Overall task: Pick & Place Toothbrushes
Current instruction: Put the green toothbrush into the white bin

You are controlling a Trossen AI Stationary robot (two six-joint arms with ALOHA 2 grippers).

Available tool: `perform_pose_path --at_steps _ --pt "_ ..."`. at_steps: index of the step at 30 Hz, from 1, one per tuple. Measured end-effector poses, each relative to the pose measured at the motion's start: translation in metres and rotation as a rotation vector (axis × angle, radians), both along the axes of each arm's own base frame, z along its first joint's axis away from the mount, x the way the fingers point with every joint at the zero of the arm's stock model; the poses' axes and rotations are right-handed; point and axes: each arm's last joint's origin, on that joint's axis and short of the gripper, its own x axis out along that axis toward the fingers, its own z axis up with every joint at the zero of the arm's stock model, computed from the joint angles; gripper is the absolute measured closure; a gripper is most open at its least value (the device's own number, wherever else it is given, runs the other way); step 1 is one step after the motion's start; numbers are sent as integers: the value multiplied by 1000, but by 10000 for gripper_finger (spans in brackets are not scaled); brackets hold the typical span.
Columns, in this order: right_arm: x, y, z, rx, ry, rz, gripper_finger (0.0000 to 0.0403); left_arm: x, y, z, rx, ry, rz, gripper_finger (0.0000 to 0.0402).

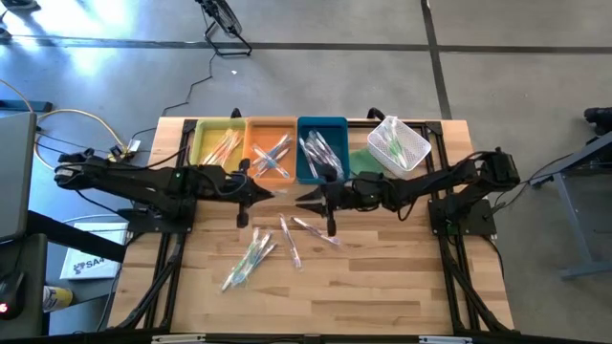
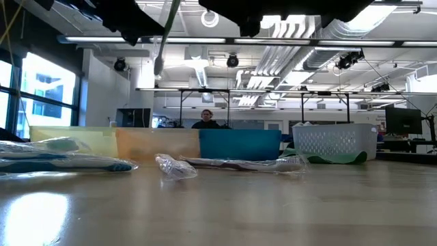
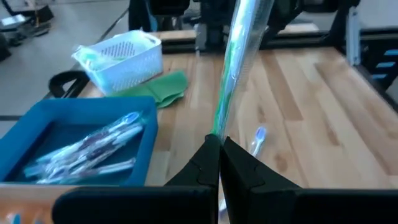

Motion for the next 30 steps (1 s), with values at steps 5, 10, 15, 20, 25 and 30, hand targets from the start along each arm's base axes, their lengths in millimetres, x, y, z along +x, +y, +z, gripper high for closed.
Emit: perform_pose_path --at_steps 5,10,15,20,25,30 --pt "0 4 4 -48 -42 -62 272 0 3 1 8 -6 -15 401" --pt "0 1 8 -37 -91 -77 238 1 2 3 10 -29 -21 401" --pt "0 1 9 -34 -103 -77 239 5 1 8 25 -97 -65 401" --pt "0 1 9 -33 -103 -76 242 10 1 9 48 -131 -74 401" --pt "0 1 9 -33 -102 -73 242 25 0 4 49 -156 -73 401" --pt "0 1 9 -34 -98 -74 242 41 -1 1 61 -137 -74 401"
